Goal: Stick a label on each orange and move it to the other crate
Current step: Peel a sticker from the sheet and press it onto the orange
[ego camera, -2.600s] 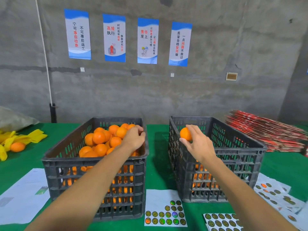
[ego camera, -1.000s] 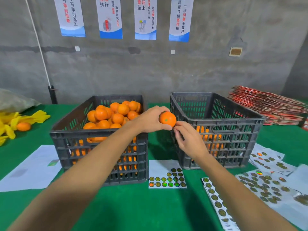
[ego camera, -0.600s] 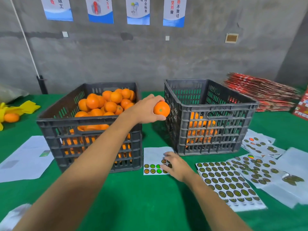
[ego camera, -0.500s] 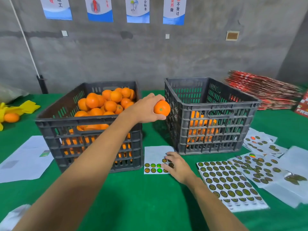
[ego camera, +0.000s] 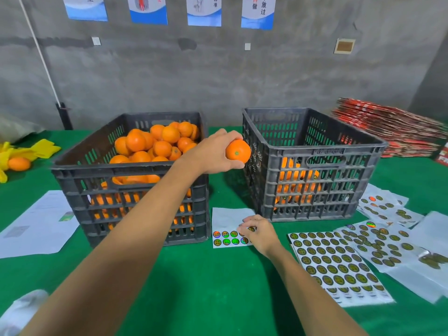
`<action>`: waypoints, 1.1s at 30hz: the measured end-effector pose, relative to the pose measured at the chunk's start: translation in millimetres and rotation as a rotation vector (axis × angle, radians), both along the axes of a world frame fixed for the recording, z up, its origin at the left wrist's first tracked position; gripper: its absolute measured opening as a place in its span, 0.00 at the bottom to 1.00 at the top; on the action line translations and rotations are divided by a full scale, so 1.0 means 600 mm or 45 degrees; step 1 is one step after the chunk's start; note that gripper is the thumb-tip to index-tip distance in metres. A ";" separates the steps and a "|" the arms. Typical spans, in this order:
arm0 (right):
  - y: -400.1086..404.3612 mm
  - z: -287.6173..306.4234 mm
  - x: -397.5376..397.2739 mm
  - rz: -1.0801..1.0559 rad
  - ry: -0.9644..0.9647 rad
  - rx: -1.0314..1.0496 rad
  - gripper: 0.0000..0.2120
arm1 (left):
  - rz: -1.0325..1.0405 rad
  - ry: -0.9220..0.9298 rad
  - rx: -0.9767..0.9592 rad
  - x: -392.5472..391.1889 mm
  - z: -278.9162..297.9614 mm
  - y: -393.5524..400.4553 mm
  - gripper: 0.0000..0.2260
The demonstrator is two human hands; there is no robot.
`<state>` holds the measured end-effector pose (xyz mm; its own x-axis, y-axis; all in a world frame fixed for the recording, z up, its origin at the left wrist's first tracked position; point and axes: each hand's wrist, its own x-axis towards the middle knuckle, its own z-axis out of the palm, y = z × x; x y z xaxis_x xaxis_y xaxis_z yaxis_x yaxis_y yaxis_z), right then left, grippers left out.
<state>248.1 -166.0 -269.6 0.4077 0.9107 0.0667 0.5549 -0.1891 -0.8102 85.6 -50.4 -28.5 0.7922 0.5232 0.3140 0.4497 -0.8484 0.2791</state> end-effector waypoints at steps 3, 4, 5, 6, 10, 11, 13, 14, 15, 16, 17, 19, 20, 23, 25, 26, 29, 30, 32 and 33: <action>0.002 0.009 -0.004 -0.023 0.143 -0.002 0.03 | -0.004 -0.002 0.000 -0.001 -0.001 0.000 0.33; 0.003 0.012 -0.004 -0.031 0.178 -0.002 0.01 | -0.004 -0.002 -0.003 -0.001 0.000 0.000 0.34; 0.005 0.015 -0.005 -0.043 0.200 -0.005 0.01 | -0.003 -0.002 -0.007 -0.002 0.000 0.001 0.34; 0.006 0.017 -0.006 -0.058 0.219 -0.015 0.01 | -0.002 -0.002 -0.009 -0.002 -0.001 0.001 0.33; 0.012 0.024 -0.009 -0.105 0.245 -0.045 0.02 | -0.007 -0.006 -0.011 -0.004 -0.001 0.001 0.33; 0.012 0.025 -0.010 -0.106 0.239 -0.047 0.02 | -0.010 -0.009 -0.012 -0.004 -0.001 0.001 0.33; 0.010 0.025 -0.011 -0.101 0.220 -0.053 0.02 | -0.015 -0.014 -0.020 -0.004 -0.001 0.002 0.33; 0.009 0.024 -0.010 -0.092 0.212 -0.053 0.02 | -0.015 -0.016 -0.022 -0.004 -0.001 0.002 0.33; 0.008 0.024 -0.009 -0.074 0.202 -0.052 0.02 | -0.014 -0.015 -0.022 -0.003 -0.001 0.002 0.33; 0.006 0.025 -0.008 -0.053 0.186 -0.052 0.03 | -0.012 -0.014 -0.021 -0.003 -0.001 0.002 0.33; 0.004 0.026 -0.007 -0.031 0.168 -0.053 0.02 | -0.011 -0.014 -0.020 -0.003 -0.001 0.002 0.33; 0.003 0.030 -0.005 -0.012 0.138 -0.068 0.02 | -0.010 -0.016 -0.021 -0.004 -0.001 0.003 0.34; 0.003 0.033 -0.005 -0.013 0.124 -0.076 0.03 | -0.010 -0.016 -0.021 -0.004 0.000 0.002 0.34; 0.004 0.037 -0.002 0.002 0.091 -0.077 0.04 | -0.007 -0.017 -0.015 -0.004 0.000 0.000 0.33; 0.005 0.037 -0.002 -0.001 0.101 -0.085 0.04 | -0.007 -0.017 -0.012 -0.004 -0.001 -0.001 0.33; 0.005 0.037 -0.001 -0.009 0.114 -0.089 0.04 | -0.007 -0.018 -0.011 -0.004 -0.001 -0.001 0.33; 0.006 0.036 -0.003 -0.037 0.118 -0.110 0.05 | -0.005 -0.016 -0.007 -0.004 -0.001 0.000 0.33; 0.006 0.034 -0.003 -0.045 0.105 -0.110 0.06 | -0.004 -0.015 -0.004 -0.003 -0.001 0.000 0.33; 0.007 0.030 -0.004 -0.086 0.065 -0.109 0.09 | 0.000 -0.008 0.003 -0.004 -0.001 -0.001 0.34; 0.007 0.028 -0.004 -0.100 0.042 -0.104 0.09 | 0.002 -0.008 0.004 -0.004 0.000 -0.001 0.34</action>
